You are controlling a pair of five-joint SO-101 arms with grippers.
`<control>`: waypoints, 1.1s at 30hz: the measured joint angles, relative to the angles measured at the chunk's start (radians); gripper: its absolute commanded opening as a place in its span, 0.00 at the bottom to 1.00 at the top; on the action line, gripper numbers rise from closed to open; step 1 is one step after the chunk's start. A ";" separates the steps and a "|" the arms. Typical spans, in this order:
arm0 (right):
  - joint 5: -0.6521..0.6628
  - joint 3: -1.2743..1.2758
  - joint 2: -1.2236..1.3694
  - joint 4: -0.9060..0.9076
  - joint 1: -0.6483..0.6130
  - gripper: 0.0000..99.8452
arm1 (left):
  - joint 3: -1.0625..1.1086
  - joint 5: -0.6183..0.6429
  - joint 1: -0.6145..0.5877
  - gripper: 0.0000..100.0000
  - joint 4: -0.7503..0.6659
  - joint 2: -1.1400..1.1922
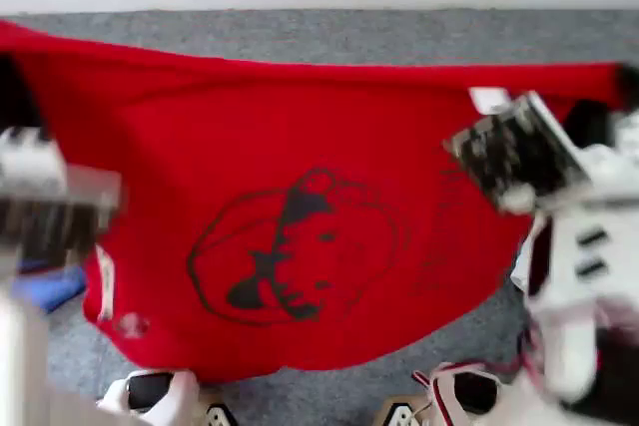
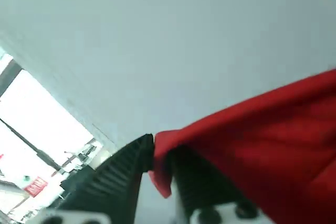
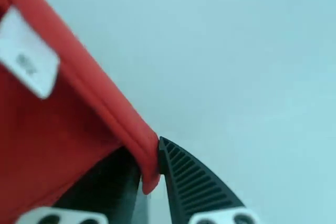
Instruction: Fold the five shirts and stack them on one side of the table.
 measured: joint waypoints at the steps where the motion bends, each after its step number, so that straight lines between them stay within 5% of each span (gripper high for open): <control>1: 0.000 0.048 0.014 0.015 -0.025 0.01 | 0.055 -0.003 0.003 0.01 0.002 0.017; 6: 0.000 0.368 0.100 -0.049 -0.115 0.01 | 0.364 -0.006 0.052 0.01 -0.032 0.152; 13: -0.021 0.730 0.233 -0.508 -0.130 0.01 | 0.603 -0.006 0.083 0.01 -0.334 0.407; 23: 0.063 0.689 0.646 -1.063 -0.130 0.01 | 0.560 -0.006 0.084 0.01 -0.730 0.781; 29: 0.209 0.523 0.893 -1.264 -0.143 0.01 | 0.361 -0.006 0.087 0.01 -0.732 0.944; 33: 0.222 0.425 0.993 -1.286 -0.153 0.01 | 0.196 -0.006 0.089 0.01 -0.606 1.019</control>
